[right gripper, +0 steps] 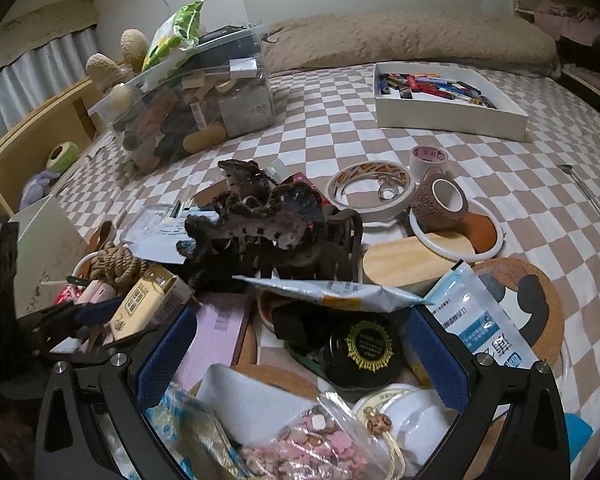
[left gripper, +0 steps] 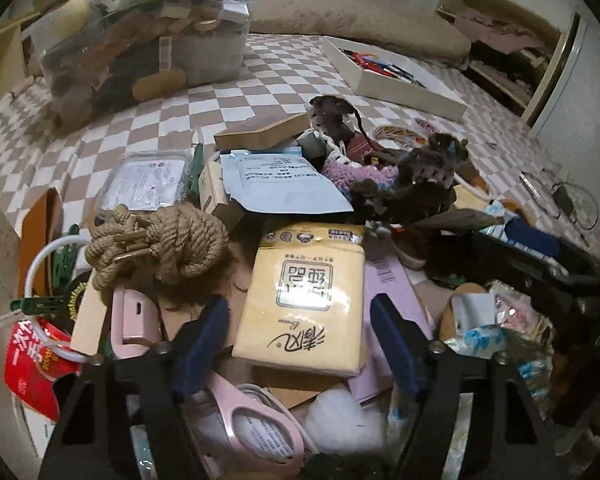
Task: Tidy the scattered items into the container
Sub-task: 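Lower the left gripper onto the cream tissue pack and close, then hold the tissue pack in the left gripper while the right gripper lowers toward the items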
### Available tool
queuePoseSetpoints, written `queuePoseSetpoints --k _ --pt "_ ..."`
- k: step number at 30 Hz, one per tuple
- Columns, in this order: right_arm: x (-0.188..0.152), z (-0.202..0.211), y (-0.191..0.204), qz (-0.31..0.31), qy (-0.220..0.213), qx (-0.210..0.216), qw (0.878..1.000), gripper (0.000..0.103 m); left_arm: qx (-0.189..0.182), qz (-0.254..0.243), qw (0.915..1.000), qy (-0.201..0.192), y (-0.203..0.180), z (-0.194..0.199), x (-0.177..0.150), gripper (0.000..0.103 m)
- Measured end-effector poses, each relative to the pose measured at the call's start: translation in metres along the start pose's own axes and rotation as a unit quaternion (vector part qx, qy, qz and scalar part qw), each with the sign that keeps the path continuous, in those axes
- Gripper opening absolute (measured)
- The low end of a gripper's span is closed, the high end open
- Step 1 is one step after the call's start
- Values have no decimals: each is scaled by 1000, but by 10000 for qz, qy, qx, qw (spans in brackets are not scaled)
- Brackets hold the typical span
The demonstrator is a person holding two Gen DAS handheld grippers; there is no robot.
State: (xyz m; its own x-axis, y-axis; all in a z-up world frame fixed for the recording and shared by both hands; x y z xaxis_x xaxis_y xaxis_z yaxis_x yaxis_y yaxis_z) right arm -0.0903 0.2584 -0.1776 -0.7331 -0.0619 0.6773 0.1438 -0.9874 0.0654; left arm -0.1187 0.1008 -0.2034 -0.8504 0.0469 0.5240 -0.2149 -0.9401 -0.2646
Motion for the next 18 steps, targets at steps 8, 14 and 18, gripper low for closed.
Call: queuePoseSetpoints --k 8,14,18 --pt "4 -15 -2 -170 121 -165 9996 103 -90 -29 9999 88 -3 2 -5 54" --pt "4 -15 -12 -238 121 -428 9987 103 -145 17 9998 120 -3 4 -5 53" --pt "5 -14 -19 -260 120 -533 9982 103 -147 14 9998 121 -2 4 -6 53"
Point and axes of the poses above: each gripper's, at about its wrist camera, not at the fingertips, and z roughly against the way its jaws point, y to its left, x to its top, the point moved 5 cm from there along -z, roughly the way its jaws point, and after that the axes turned 11 degrees about z, right-handed, at the moved point
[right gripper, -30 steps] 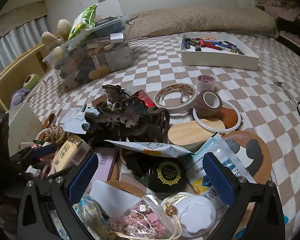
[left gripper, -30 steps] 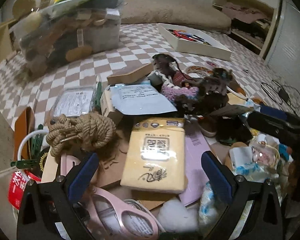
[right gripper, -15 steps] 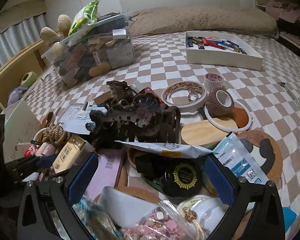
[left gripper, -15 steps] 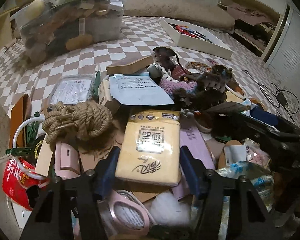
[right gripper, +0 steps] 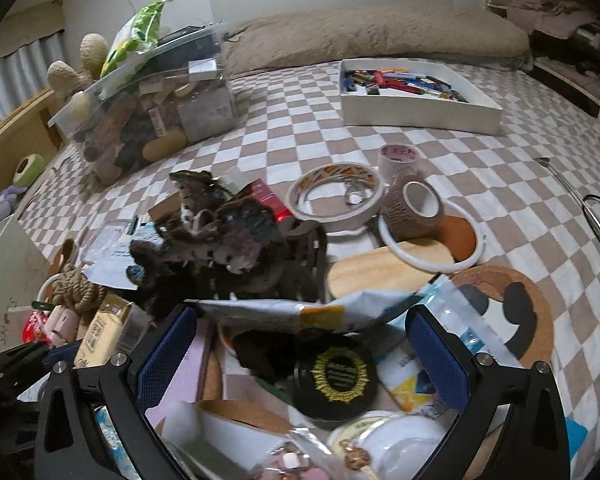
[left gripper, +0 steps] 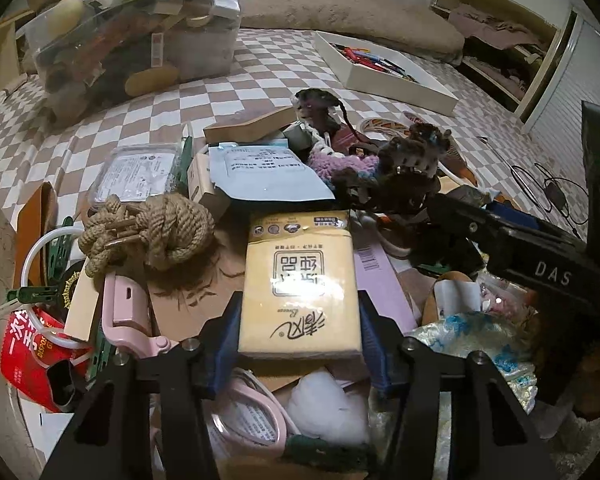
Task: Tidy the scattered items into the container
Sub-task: 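Hold the tissue pack in the left gripper while the right gripper lowers toward the items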
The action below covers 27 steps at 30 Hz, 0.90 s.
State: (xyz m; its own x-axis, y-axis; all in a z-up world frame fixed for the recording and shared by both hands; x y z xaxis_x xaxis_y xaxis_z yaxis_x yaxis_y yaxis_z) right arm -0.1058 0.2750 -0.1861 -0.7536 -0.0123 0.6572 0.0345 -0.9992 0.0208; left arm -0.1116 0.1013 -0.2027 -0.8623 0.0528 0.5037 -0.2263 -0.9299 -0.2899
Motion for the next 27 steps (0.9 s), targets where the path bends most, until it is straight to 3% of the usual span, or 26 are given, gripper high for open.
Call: queuePoseSetpoints --k 10,14,22,27 --pt "6 -19 3 412 243 108 9988 103 -23 46 10000 5 0 0 -1 53" --pt "5 -17 4 429 183 436 9980 103 -16 91 10000 -5 3 1 0 53" --pt "2 -10 11 673 136 398 9968 84 -34 166 9999 -33 7 2 3 53" --pt "2 -5 9 606 75 548 9966 81 -23 151 9999 -43 8 2 3 52"
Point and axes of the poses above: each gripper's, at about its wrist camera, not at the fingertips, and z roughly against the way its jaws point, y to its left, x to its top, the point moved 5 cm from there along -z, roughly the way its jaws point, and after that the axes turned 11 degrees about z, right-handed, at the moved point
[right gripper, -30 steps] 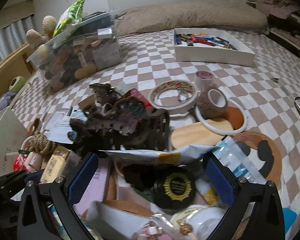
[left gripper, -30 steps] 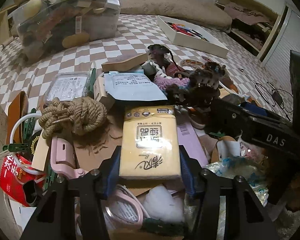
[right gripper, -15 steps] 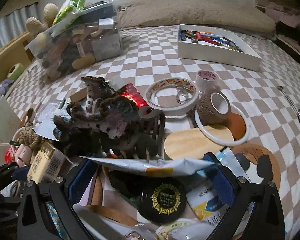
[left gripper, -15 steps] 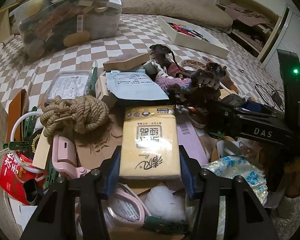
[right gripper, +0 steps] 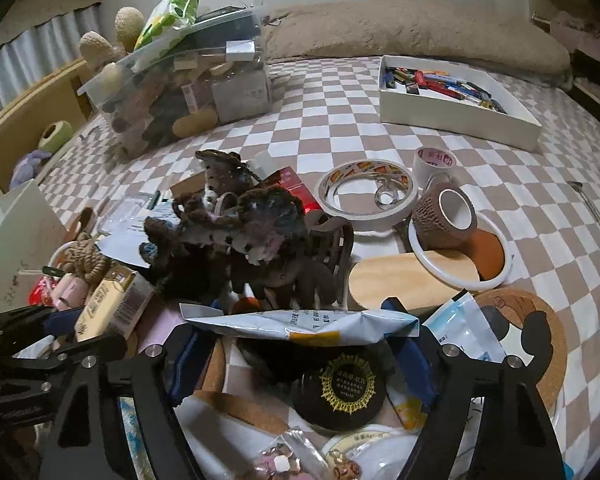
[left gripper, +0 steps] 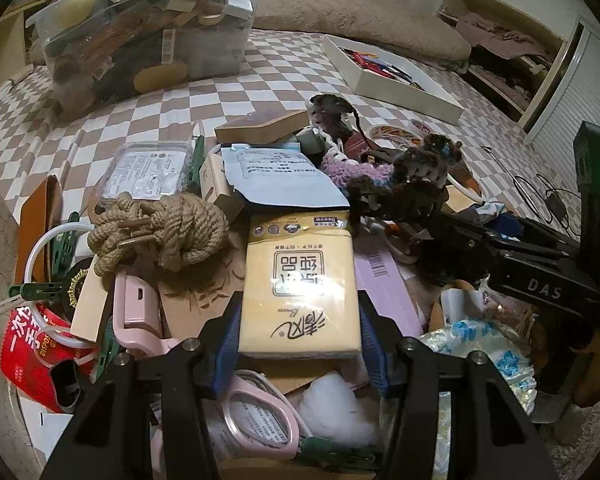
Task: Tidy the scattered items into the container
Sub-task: 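Hold the tissue pack in the left gripper while the right gripper lowers toward the items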
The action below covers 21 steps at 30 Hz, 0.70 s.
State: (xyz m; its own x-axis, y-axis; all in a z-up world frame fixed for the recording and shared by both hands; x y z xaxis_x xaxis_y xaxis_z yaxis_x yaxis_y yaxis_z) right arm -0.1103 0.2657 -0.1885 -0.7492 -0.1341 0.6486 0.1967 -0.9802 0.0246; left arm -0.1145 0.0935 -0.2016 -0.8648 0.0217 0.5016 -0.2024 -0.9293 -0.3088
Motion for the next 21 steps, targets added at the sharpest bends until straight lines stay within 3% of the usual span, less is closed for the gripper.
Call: queuePoseSetpoints --k 9,21 --pt "4 23 8 -34 -323 262 9991 80 -60 35 9999 -97 0 6 4 52" --pt "1 32 13 -15 -366 327 9988 80 -37 64 9998 -189 2 17 3 52"
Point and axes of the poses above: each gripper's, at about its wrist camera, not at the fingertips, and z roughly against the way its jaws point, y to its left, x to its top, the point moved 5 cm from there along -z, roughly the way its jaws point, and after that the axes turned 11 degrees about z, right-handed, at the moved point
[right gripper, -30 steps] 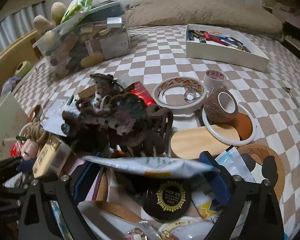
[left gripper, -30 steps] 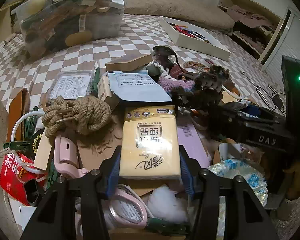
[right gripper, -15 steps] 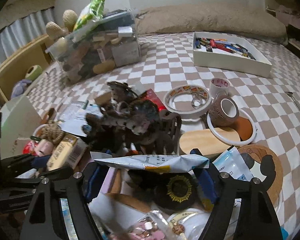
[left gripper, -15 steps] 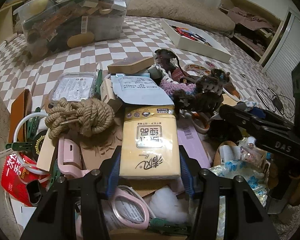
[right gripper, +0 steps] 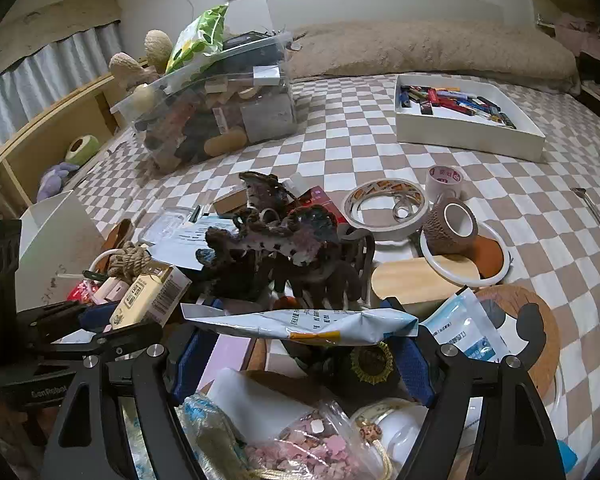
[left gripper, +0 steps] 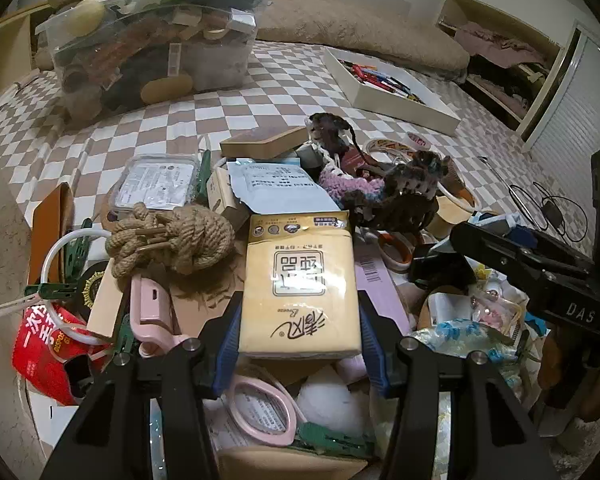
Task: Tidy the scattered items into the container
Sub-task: 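Hold the tissue pack in the left gripper while the right gripper lowers toward the items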
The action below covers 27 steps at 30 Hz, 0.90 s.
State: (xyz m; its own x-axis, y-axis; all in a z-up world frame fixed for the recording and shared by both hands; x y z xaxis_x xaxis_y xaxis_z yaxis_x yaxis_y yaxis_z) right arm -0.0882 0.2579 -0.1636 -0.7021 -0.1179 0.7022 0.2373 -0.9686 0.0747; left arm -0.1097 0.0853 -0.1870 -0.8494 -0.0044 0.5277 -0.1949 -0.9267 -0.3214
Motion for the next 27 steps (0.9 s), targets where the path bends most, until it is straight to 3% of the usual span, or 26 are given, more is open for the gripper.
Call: queuePoseSetpoints --k 27 --pt "-18 34 7 -118 -215 -175 9995 80 177 213 9988 -410 9 39 -8 52"
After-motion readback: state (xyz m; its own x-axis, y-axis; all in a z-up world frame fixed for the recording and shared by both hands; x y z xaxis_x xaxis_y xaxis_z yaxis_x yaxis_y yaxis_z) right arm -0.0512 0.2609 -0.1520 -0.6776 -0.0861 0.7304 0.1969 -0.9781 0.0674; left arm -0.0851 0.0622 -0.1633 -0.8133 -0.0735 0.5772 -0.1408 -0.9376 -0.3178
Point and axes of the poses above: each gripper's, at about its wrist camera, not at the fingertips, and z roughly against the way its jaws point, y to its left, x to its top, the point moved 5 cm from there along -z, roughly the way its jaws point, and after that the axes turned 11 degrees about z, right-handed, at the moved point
